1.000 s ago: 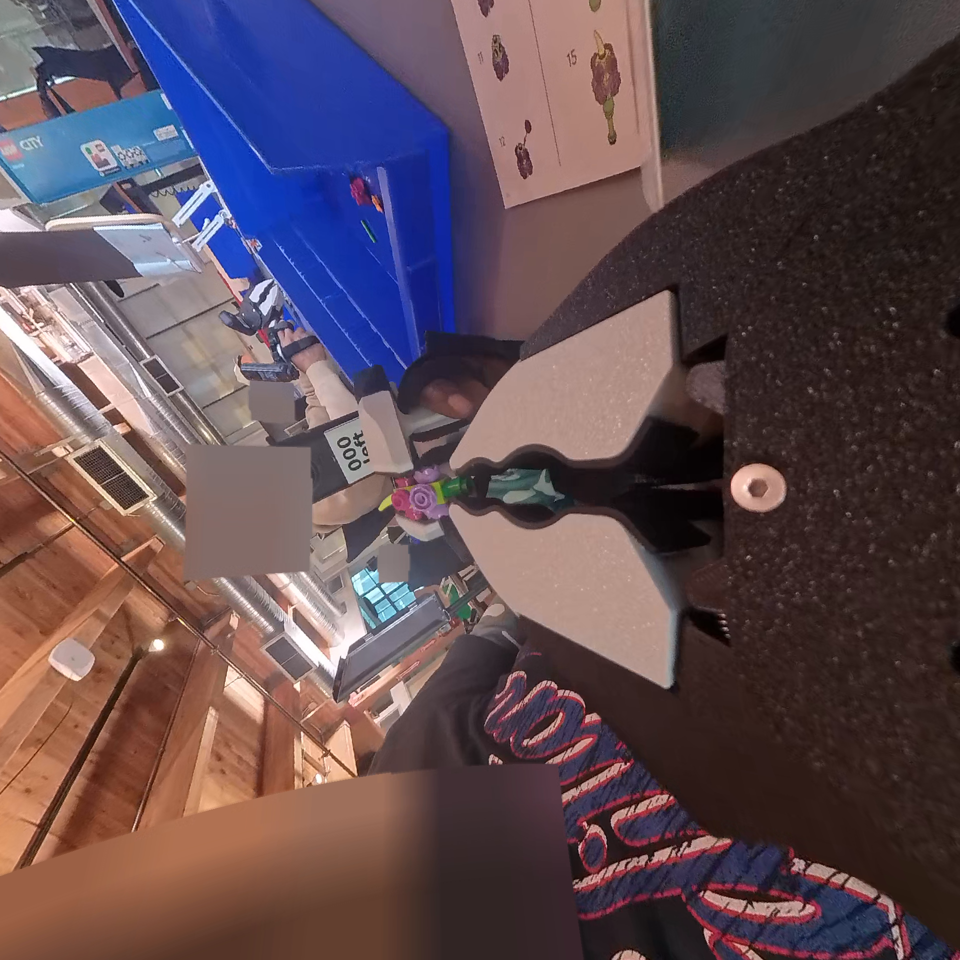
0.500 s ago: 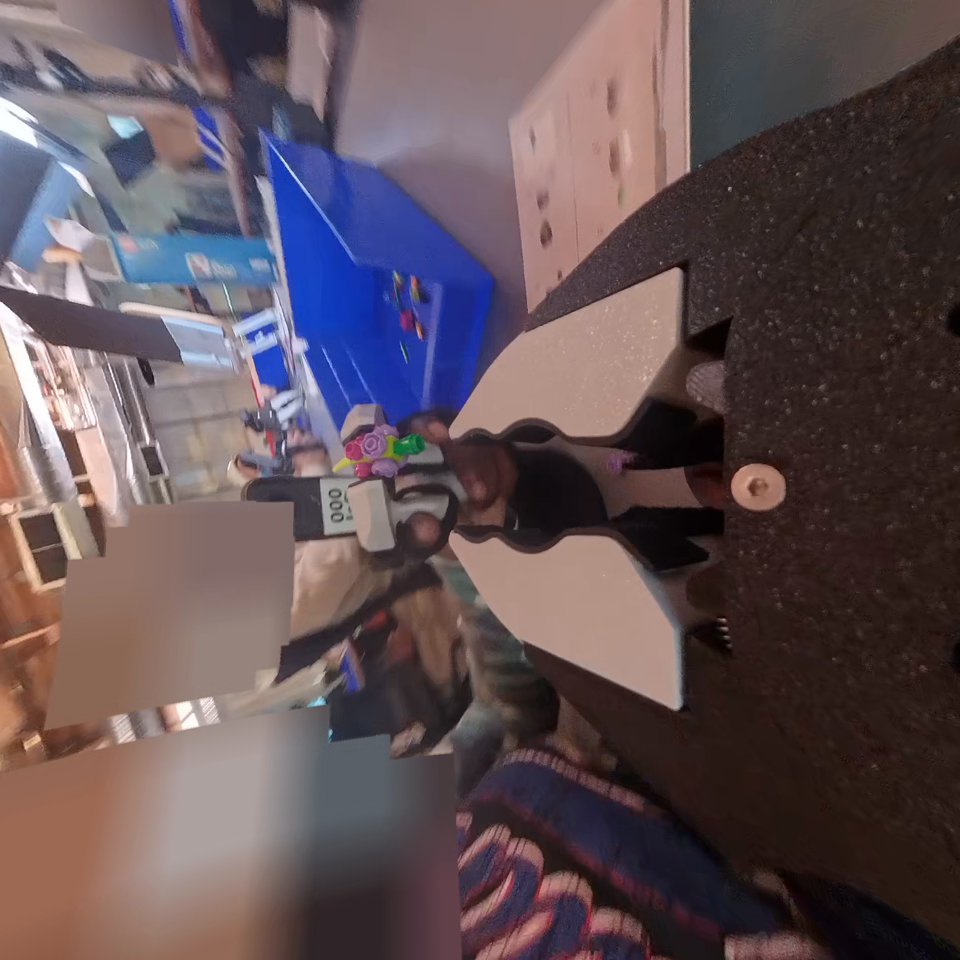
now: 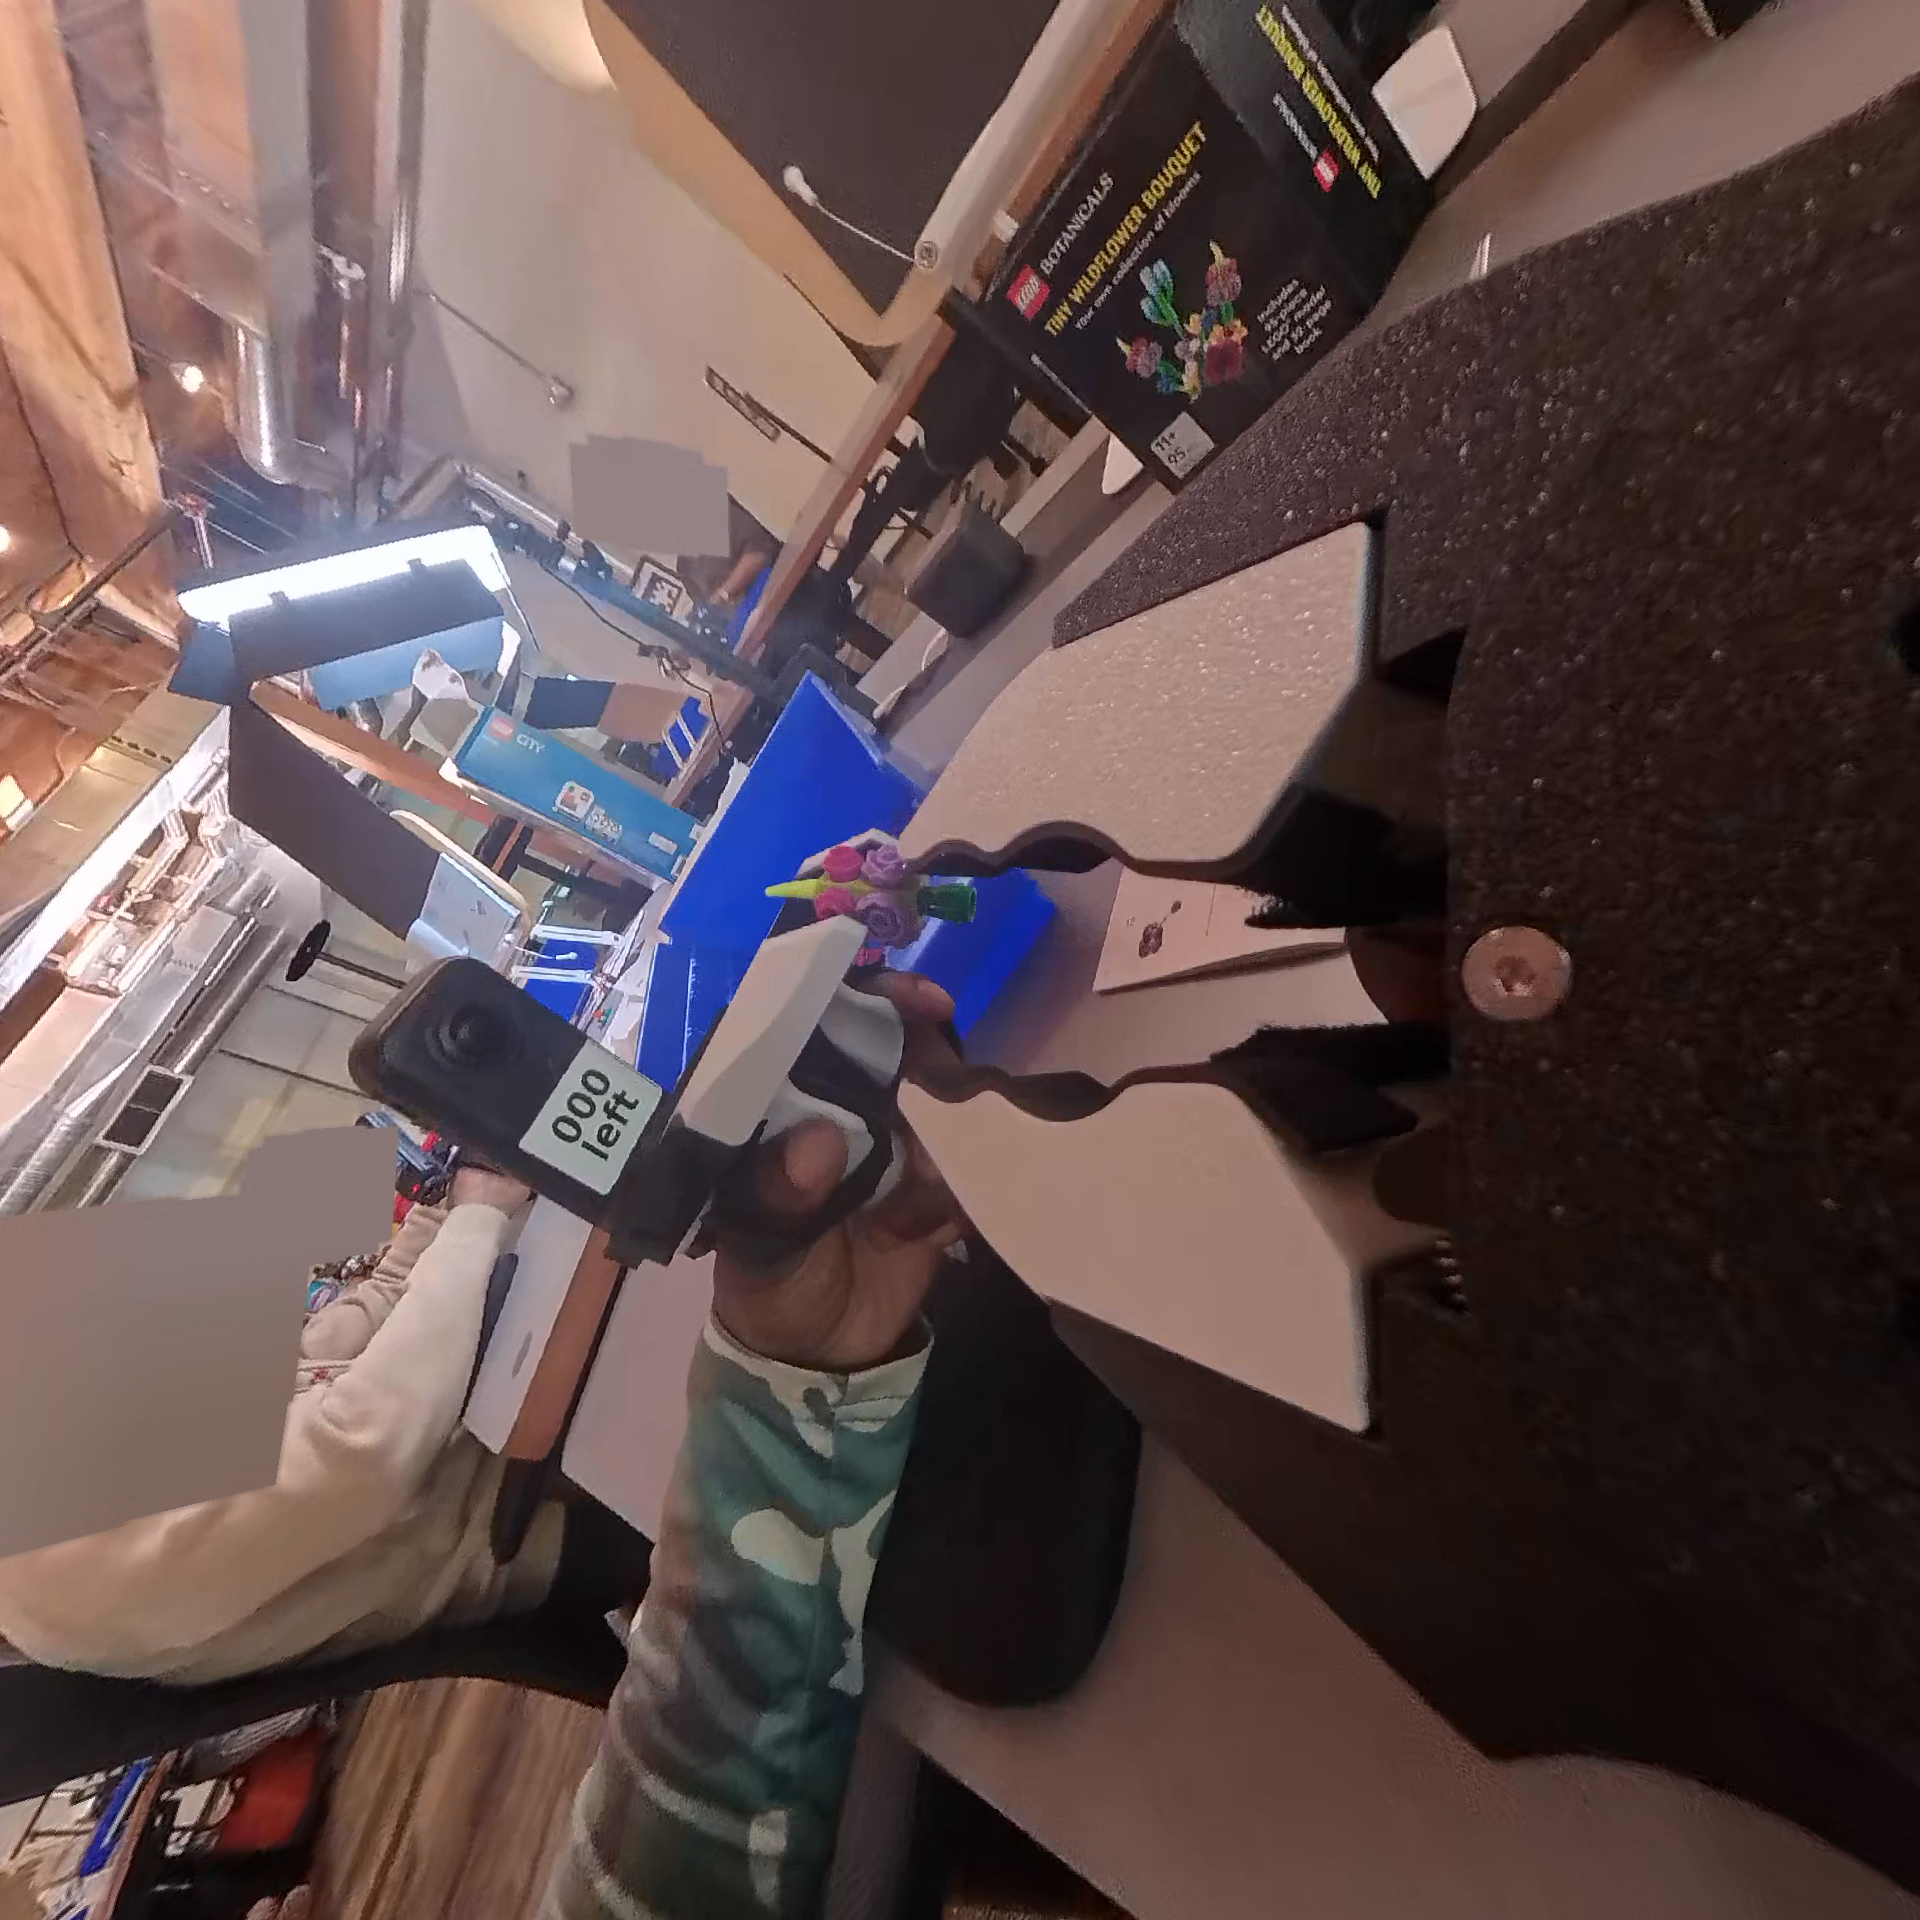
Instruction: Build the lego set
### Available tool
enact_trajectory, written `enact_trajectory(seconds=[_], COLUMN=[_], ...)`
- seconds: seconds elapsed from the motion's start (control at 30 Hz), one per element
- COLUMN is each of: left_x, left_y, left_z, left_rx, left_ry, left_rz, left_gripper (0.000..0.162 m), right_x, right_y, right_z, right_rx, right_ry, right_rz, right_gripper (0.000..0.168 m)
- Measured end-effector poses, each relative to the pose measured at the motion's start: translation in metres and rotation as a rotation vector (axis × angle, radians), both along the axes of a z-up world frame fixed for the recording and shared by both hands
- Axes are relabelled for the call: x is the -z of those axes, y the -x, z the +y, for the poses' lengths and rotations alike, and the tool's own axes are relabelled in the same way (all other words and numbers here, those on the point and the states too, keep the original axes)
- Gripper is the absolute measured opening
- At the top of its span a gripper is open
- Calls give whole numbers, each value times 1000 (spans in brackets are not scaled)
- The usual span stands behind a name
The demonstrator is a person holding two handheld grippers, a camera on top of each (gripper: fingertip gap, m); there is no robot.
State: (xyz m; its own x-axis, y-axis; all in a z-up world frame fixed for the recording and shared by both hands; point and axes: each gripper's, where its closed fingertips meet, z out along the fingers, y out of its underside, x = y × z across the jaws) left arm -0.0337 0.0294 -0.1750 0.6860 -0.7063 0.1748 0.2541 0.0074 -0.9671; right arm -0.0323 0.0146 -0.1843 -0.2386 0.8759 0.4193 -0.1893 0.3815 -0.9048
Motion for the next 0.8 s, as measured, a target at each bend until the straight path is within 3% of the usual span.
enact_trajectory(seconds=[0.3,0.5,0.8], left_x=[2,4,7], left_y=[-4,-11,-8], left_z=[-1,-3,0], left_rx=[22,40,22], left_ry=[3,-3,28], left_rz=[22,64,71], left_gripper=[18,18,18], right_x=[0,0,3], right_y=[2,1,1], right_z=[4,8,13], right_rx=[15,30,-21], right_ry=[29,30,135], right_rz=[-9,-4,-68], right_gripper=[35,18,24])
